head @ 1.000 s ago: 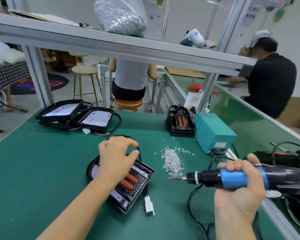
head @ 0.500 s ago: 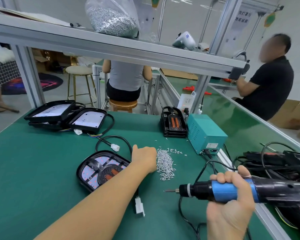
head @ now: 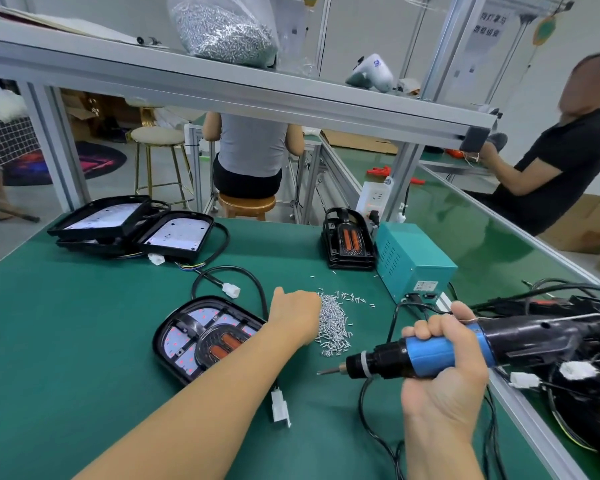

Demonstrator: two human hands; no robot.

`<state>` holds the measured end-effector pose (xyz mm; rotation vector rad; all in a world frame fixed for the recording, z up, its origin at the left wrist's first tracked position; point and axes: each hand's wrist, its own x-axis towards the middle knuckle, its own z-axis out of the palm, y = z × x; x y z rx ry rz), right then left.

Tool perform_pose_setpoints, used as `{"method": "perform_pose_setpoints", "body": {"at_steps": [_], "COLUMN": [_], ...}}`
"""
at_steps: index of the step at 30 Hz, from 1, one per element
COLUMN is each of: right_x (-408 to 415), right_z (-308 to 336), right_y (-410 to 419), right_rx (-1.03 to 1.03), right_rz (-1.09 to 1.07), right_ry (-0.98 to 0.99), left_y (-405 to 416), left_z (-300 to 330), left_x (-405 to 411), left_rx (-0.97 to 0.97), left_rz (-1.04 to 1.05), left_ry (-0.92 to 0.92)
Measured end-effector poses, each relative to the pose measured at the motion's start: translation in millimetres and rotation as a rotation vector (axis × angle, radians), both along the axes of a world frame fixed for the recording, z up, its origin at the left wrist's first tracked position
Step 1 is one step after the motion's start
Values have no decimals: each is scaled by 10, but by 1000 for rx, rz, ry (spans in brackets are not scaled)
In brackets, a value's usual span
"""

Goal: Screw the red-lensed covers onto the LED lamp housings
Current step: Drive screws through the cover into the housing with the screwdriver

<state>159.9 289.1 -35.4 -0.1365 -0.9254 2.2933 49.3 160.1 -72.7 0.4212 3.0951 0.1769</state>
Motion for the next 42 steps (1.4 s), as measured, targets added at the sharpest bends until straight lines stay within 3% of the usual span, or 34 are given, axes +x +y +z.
{"method": "perform_pose_setpoints", "body": {"at_steps": [9,18,25,42], "right_x": [128,194,265,280], "right_z": [-10,119,288,426], "right_y": [-21,-249,-512,-677], "right_rx": [-79,-265,-285,-172], "right_rz": [37,134,211,253], "right_ry": [12,75,129,165], "left_y": [-523,-1087,-1155,-1175], "left_z": [249,163,158,168], "left_x": [484,1207,1461,1559], "left_rx": [1095,1711,1793,1739], "left_rz": [63,249,231,151], "left_ry": [-36,-289,-250,-182]}}
